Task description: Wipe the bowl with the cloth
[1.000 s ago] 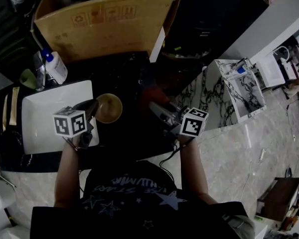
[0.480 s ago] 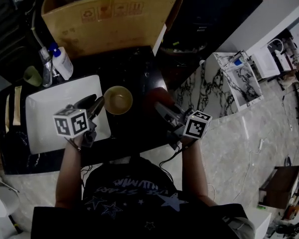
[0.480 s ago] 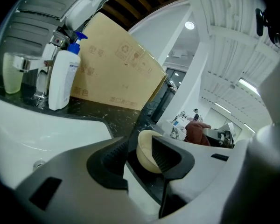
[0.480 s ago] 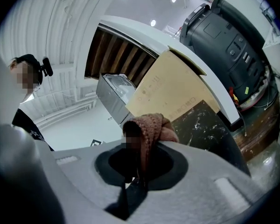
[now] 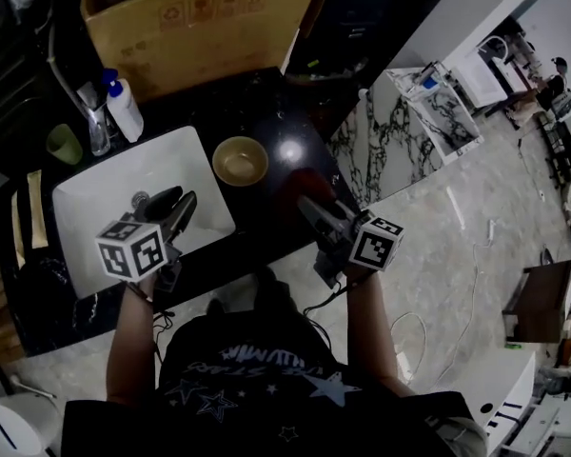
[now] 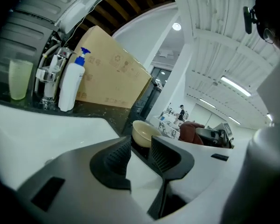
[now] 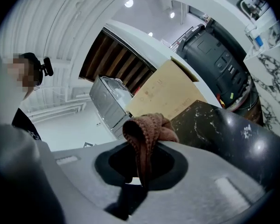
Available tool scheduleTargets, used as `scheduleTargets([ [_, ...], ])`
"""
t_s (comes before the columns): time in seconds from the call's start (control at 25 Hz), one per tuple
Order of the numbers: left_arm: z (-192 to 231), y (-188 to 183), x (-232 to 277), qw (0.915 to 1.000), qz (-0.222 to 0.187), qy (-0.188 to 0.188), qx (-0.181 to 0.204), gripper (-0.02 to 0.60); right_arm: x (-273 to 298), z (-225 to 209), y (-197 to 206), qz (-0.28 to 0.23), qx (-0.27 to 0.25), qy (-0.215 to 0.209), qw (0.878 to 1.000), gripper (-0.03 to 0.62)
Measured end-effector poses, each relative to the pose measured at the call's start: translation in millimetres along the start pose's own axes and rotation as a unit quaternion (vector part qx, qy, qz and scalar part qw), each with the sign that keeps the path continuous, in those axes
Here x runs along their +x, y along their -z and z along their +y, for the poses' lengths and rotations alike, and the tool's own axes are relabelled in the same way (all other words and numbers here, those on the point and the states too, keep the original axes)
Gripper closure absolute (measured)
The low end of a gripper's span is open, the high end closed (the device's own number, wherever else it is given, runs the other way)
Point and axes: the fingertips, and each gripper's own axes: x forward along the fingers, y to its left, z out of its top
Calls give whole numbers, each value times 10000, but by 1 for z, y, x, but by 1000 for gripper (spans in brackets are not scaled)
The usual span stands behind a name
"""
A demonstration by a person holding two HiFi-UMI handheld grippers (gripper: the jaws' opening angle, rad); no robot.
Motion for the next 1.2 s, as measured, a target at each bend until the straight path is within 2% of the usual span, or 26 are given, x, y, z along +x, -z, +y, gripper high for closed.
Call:
scheduleTargets([
  [0.32,-22,21,-41,9951,238,894,354,446,-25,47,58,-462,186,624,9968,543],
  [0.48,-33,31,-47,9909,414,1216,395,448,-39,63,79,-444,246,848,9951,543],
  [0.56,-39,33,-48,9902,404,1249,466,480,-45,67,84,-432,243,917,9945,543],
  [0.68,-47,36,-51,9901,356,1216,598,497,-51,70,89,-492,268,943,9940,543],
  [0.8,-55,43,-57,9904,324,1177,653,561,-56,76,93,-526,272,859,9945,545],
  [1.0,-79,59,-76,9907,222,1109,753,563,-71,99,110,-399,157,589,9973,543],
  [1.2,-127,75,-105,9910,9,1032,857,563,-111,129,128,-521,240,411,9975,543],
])
